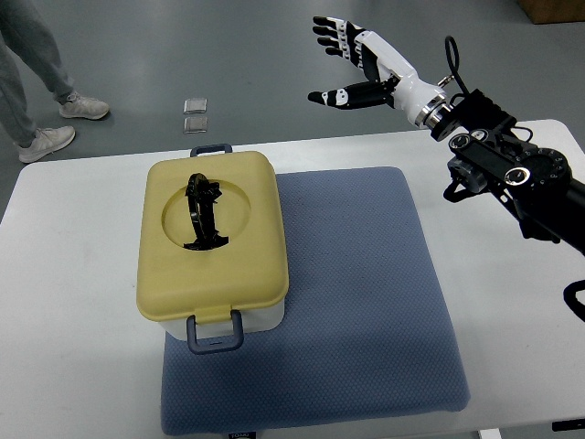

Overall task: Open white storage box with right hand
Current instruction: 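Swing the right hand over the box toward the black lid handle, then lower the right hand and close its fingers around the black handle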

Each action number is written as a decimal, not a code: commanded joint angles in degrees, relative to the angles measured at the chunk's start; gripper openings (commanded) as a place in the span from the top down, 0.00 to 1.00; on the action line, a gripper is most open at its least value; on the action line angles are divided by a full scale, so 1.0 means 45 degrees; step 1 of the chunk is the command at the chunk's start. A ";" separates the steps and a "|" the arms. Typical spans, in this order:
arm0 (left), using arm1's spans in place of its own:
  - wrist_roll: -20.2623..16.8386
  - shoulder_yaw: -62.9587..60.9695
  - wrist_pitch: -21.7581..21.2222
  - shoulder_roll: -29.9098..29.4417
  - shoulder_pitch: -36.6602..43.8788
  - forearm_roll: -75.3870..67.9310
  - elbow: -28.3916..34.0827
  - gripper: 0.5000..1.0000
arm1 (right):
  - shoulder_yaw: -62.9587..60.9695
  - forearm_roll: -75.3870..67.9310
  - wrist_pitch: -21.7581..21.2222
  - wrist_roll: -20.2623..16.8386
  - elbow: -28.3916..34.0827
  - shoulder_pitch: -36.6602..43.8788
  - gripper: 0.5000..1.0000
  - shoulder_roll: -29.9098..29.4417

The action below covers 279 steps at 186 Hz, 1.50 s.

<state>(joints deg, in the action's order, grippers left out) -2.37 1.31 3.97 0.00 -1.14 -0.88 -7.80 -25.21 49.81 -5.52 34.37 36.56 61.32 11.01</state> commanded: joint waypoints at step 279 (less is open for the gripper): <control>0.0000 0.0002 0.0016 0.0000 -0.0001 0.0001 0.0015 0.00 | 0.4900 0.9869 -0.1312 0.0139 0.4453 0.5435 0.32 -0.0729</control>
<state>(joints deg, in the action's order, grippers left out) -2.37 1.32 3.98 0.00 -1.14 -0.88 -7.80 -3.15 94.12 -11.41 35.01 56.58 85.70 7.74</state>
